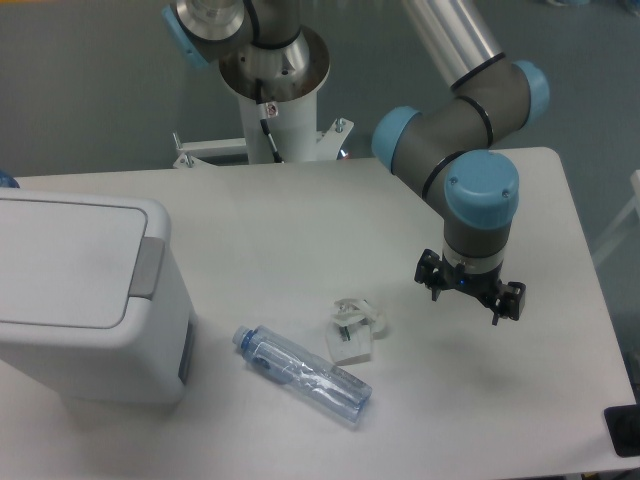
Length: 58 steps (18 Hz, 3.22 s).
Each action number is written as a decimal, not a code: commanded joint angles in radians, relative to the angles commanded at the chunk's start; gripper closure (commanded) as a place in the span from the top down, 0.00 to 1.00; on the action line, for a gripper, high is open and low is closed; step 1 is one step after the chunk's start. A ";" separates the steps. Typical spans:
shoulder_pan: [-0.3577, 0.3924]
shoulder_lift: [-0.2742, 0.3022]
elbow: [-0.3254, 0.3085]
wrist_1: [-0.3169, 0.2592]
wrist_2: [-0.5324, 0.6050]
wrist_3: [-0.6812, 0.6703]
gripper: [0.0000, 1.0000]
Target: Open the trash can
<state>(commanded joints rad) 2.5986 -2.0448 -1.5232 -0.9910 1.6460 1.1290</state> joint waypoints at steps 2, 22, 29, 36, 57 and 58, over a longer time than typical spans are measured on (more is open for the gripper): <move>-0.002 0.002 -0.002 0.000 0.000 -0.008 1.00; -0.248 0.173 -0.002 0.003 -0.245 -0.559 1.00; -0.281 0.270 0.003 0.008 -0.406 -0.796 1.00; -0.383 0.305 -0.009 0.035 -0.408 -0.848 1.00; -0.387 0.341 -0.074 0.060 -0.377 -0.874 1.00; -0.387 0.341 -0.075 0.060 -0.377 -0.874 1.00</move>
<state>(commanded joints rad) 2.2120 -1.7043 -1.5984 -0.9311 1.2686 0.2546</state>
